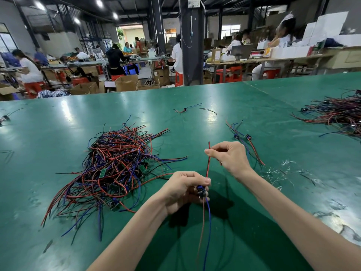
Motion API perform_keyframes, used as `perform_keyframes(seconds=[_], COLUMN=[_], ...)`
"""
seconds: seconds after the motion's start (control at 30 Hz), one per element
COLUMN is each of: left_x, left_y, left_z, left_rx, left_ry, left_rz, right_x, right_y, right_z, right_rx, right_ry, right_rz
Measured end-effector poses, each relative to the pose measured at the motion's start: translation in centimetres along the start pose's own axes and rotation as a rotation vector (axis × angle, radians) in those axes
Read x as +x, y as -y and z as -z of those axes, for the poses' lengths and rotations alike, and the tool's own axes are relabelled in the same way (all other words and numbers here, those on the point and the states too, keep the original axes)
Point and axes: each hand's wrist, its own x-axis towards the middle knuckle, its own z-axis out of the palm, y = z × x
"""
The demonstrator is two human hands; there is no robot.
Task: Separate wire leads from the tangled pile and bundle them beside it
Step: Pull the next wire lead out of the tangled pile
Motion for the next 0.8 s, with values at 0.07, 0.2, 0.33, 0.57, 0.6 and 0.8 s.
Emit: perform_keyframes(seconds=[0.07,0.2,0.33,0.57,0.6,0.8], left_x=[-0.1,0.0,0.0,-0.6,-0.9,-0.6], left_y=[0.0,0.2,0.1,-0.1,0.1,-0.3], left_z=[-0.1,-0.3,-0.2,-0.5,-0.7,-0.7], left_rx=[0.004,0.012,0.009,0.065,0.097,0.033], left_ry=[0.018,0.019,0.015,0.073,0.132,0.025], left_rz=[0.002,0.002,0.001,0.002,0.0,-0.092], right_x=[0.3,0.4,0.3,0.7,1.0,2.6], right_y=[-0.1,-0.4,-0.4,-1.1,-1.4,-3.6], right_z=[0.3,0.7,0.2,0.4,0.9,4.2], right_rx=[-0.023,-0.089,-0.173,-0.296,-0.348,-0.14], right_ry=[-0.042,-0.095,-0.123,-0.147,-0.165,-0.226], right_rz=[0.019,0.066,0.143,0.23,0.221,-0.147])
